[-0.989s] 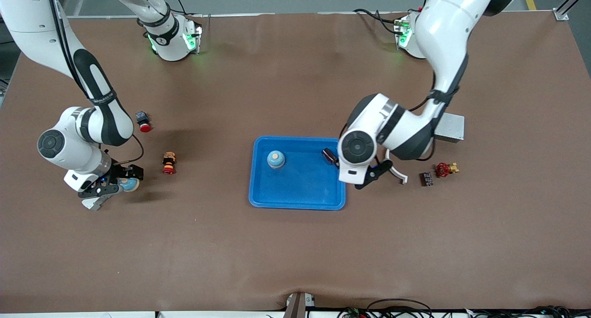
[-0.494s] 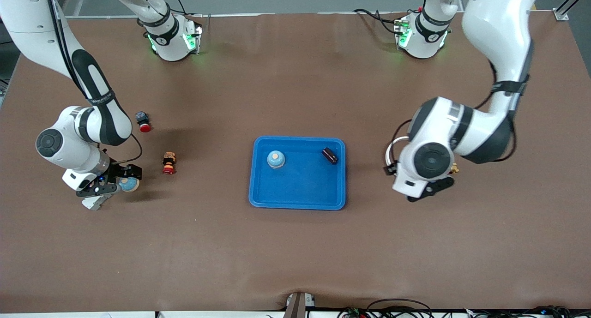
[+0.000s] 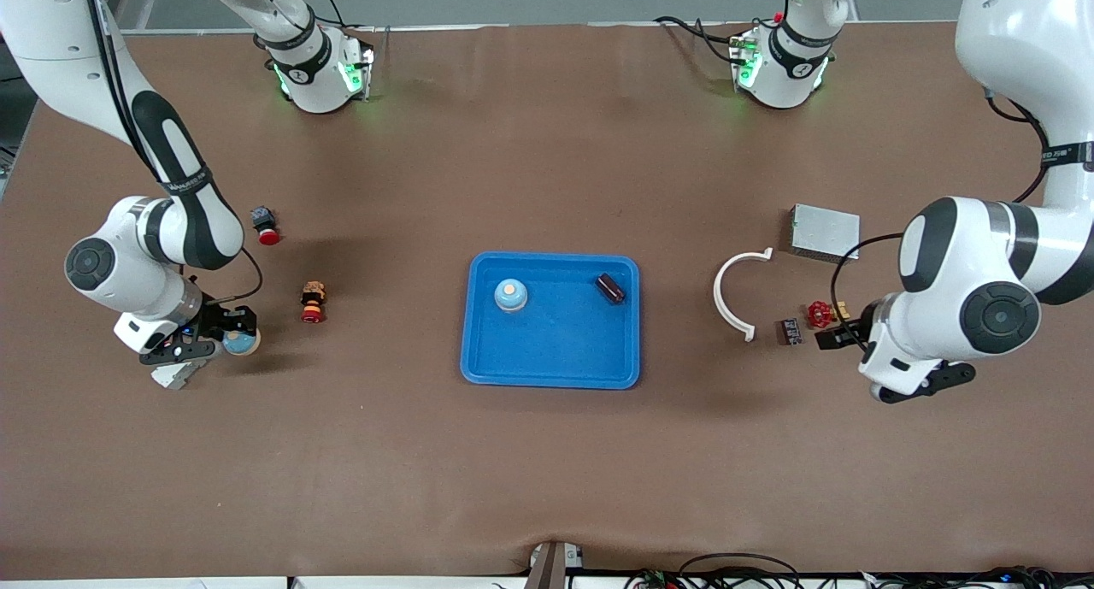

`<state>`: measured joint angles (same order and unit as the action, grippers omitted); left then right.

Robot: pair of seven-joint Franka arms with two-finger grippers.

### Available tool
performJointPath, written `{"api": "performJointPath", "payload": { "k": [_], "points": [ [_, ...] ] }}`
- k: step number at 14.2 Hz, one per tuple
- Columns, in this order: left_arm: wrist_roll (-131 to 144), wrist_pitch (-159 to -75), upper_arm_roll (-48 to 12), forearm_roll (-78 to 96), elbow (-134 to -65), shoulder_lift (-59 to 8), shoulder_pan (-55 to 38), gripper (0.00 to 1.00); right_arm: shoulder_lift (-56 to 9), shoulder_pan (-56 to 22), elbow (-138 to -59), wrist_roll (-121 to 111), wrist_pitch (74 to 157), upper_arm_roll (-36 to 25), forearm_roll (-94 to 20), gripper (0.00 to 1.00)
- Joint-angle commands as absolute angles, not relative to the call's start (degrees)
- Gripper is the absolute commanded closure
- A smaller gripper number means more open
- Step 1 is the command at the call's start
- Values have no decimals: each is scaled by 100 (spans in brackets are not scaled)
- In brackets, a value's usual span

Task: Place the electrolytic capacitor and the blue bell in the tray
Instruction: 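Move the right gripper to the second bell while the left gripper returns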

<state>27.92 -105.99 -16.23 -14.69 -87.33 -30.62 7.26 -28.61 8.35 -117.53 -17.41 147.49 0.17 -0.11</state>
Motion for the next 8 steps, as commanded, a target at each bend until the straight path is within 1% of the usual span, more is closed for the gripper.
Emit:
{"api": "performJointPath", "payload": {
  "k": [1,2,5,8],
  "points": [
    [2769,-11746,-1784,-1661,-9578,-2742,931,0,-2585,722,-11699,-1740,14451,97,-114,100],
    [2769,-11951,-1819,-1661,-9624,-2742,984,0,-2427,599,-11568,-1531,14092,97,-114,100],
    [2742,-12093,-1907,-1618,-9580,-2812,993,0,-2066,-59,-10787,-356,12424,88,-71,100],
    [2865,-12524,-2021,-1582,-9624,-2909,984,0,-2048,-709,-9987,804,11490,97,-88,100]
  ]
}}
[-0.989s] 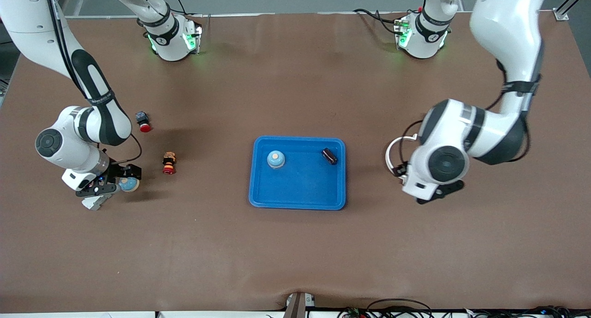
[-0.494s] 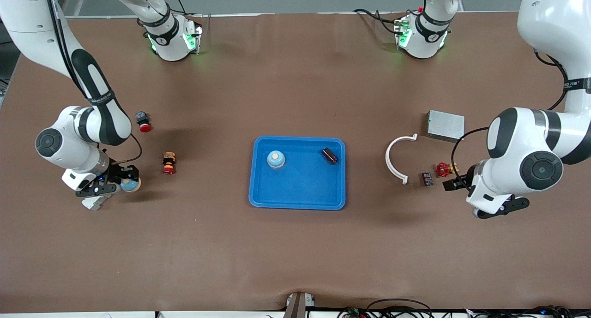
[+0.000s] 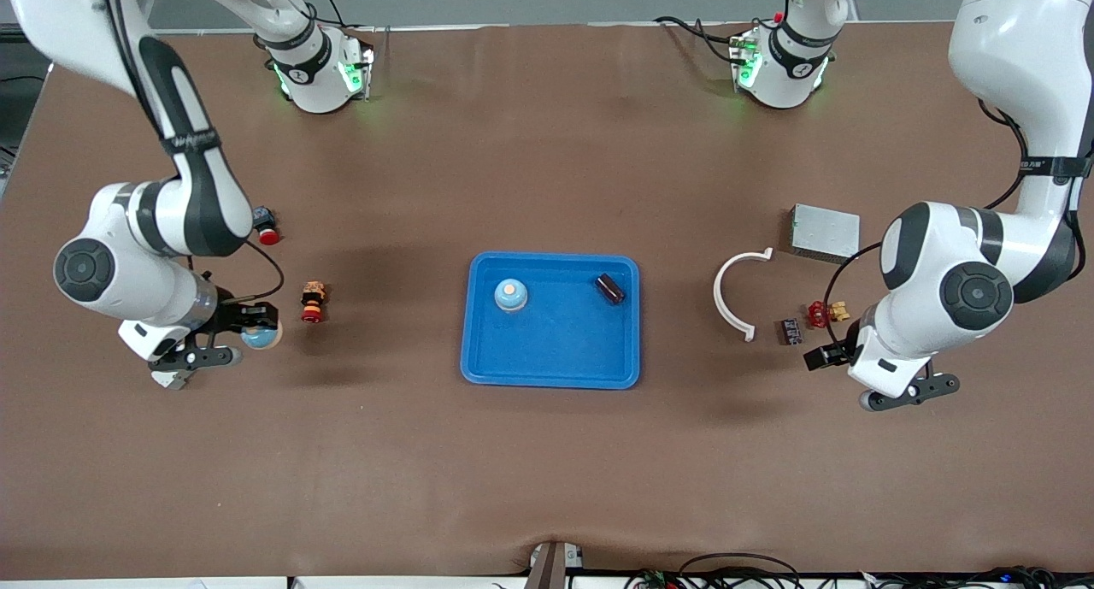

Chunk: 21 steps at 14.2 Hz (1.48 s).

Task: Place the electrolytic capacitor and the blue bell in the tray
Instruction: 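Grasp the second bell with the right gripper while the left gripper grasps the capacitor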

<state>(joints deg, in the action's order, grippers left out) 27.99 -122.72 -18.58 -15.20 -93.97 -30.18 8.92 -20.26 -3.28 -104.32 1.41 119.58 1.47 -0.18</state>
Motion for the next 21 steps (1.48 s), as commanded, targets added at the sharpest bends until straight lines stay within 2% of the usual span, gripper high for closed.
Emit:
{"api": "performJointPath", "payload": {
  "k": [1,6,11,13,17,21],
  "points": [
    [2883,-12568,-2030,-1573,-9624,-2944,993,0,-2065,-990,-9749,1392,11287,105,-97,100],
    [2883,-12630,-2127,-1362,-9817,-3094,1002,0,-2345,-2292,-9194,3766,11258,105,-123,100],
    [2883,-12639,-2118,-1362,-10019,-3278,1011,0,-3522,-3172,-8036,5482,11285,97,-53,100],
    [2883,-12639,-2118,-1362,-10072,-3331,1028,0,-3866,-3260,-7683,5703,11460,97,-62,100],
    [2874,-12691,-2109,-1362,-10116,-3524,1081,0,-4244,-3322,-7594,5853,12251,97,-79,100],
    [2874,-12753,-2109,-1362,-10186,-3595,1134,0,-4622,-3392,-7234,5976,12296,97,-70,100]
  ]
}}
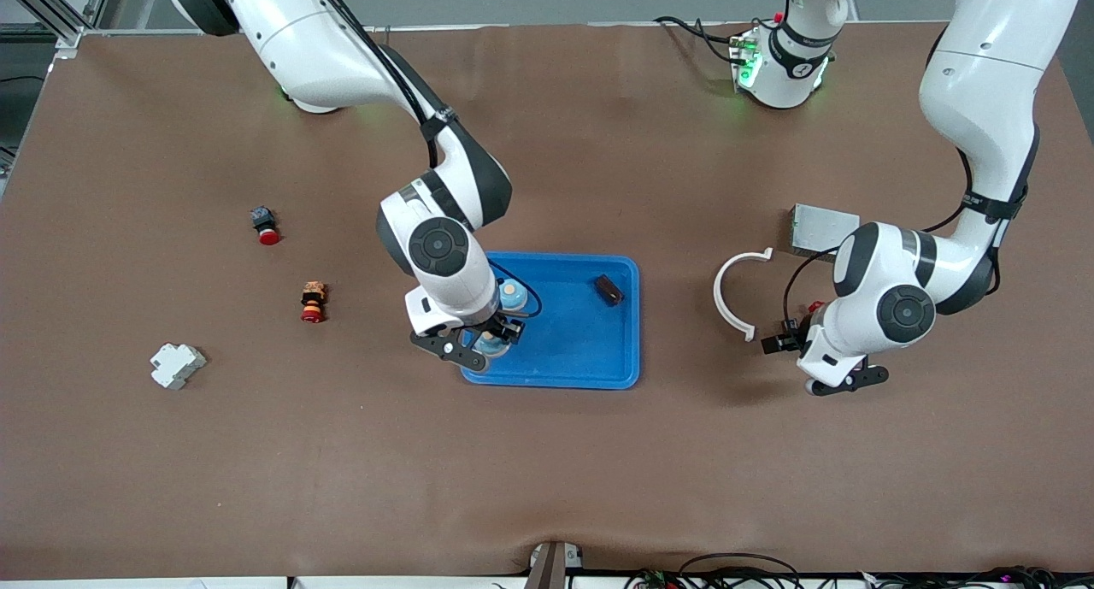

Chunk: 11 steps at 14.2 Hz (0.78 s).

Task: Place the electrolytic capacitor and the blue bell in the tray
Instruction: 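Grasp the second bell with the right gripper while the left gripper grasps the capacitor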

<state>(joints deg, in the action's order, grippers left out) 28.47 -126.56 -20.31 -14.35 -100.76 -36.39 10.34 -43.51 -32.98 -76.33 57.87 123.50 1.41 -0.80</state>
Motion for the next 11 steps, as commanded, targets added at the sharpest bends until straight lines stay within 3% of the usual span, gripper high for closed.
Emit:
{"api": "performJointPath", "payload": {
  "k": [1,11],
  "points": [
    [2883,-12753,-2109,-1362,-10204,-3603,1134,0,-4693,-3419,-7172,6037,12296,88,-62,100],
    [2892,-12753,-2101,-1371,-10345,-3718,1107,0,-5027,-3516,-7189,6082,12410,44,26,100]
  ]
}}
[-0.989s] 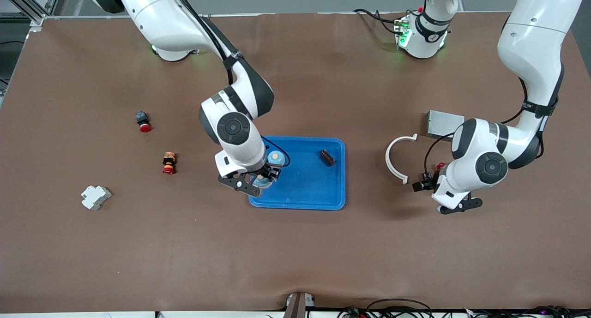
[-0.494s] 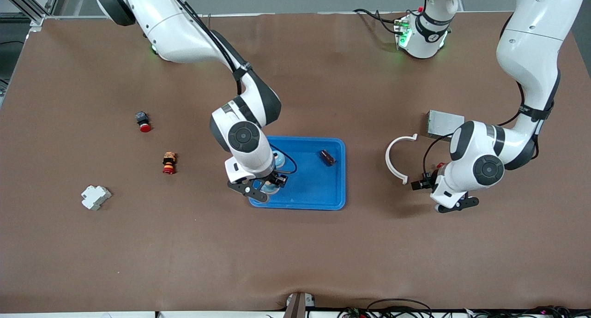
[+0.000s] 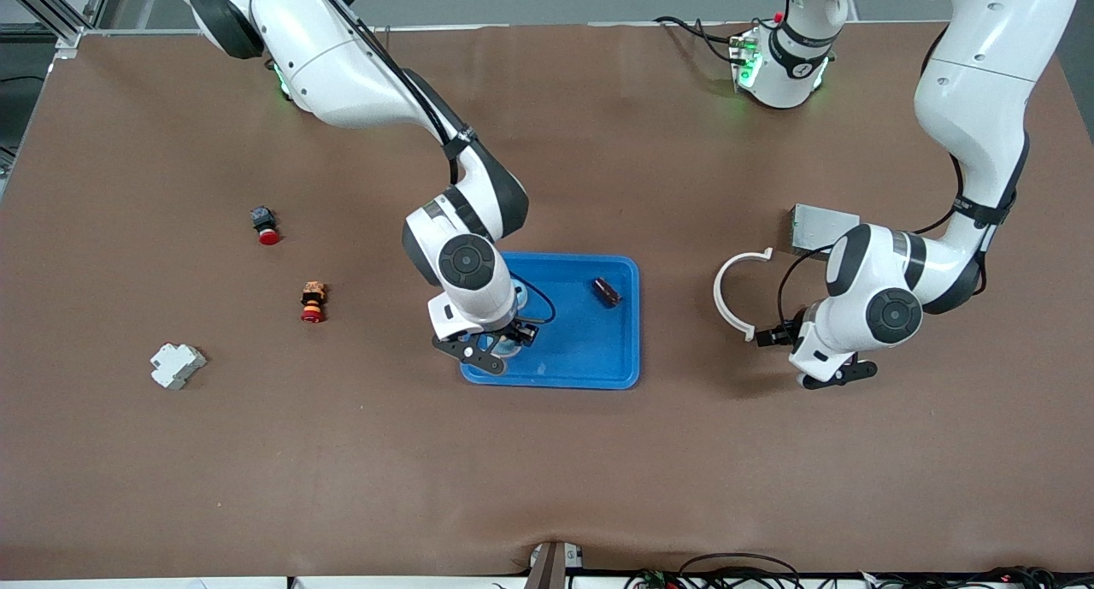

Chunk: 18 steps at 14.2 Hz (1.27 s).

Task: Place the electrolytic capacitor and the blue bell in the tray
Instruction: 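Grasp the second bell with the right gripper while the left gripper grasps the capacitor, then place the second bell in the tray while the left gripper carries the capacitor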

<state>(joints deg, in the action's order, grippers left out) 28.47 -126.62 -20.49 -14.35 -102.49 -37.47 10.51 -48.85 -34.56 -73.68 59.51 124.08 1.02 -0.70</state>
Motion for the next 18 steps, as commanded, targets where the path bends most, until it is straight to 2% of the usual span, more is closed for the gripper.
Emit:
{"api": "performJointPath", "payload": {
  "k": [1,10,13,15,18],
  "points": [
    [2892,-12753,-2101,-1371,-10353,-3735,1107,0,-5036,-3516,-7198,6082,12410,44,70,100],
    [2892,-12762,-2092,-1397,-10354,-3771,1134,2,-5220,-3524,-7216,6100,12656,44,167,100],
    [2892,-12762,-2092,-1397,-10354,-3771,1134,28,-5247,-3542,-7216,6108,12665,44,211,100],
    [2900,-12762,-2092,-1397,-10354,-3771,1134,38,-5282,-3551,-7216,6108,12665,44,220,100],
    [3129,-12762,-2092,-1441,-10345,-3797,1134,60,-5282,-3559,-7251,6117,12709,44,220,100]
  ]
}}
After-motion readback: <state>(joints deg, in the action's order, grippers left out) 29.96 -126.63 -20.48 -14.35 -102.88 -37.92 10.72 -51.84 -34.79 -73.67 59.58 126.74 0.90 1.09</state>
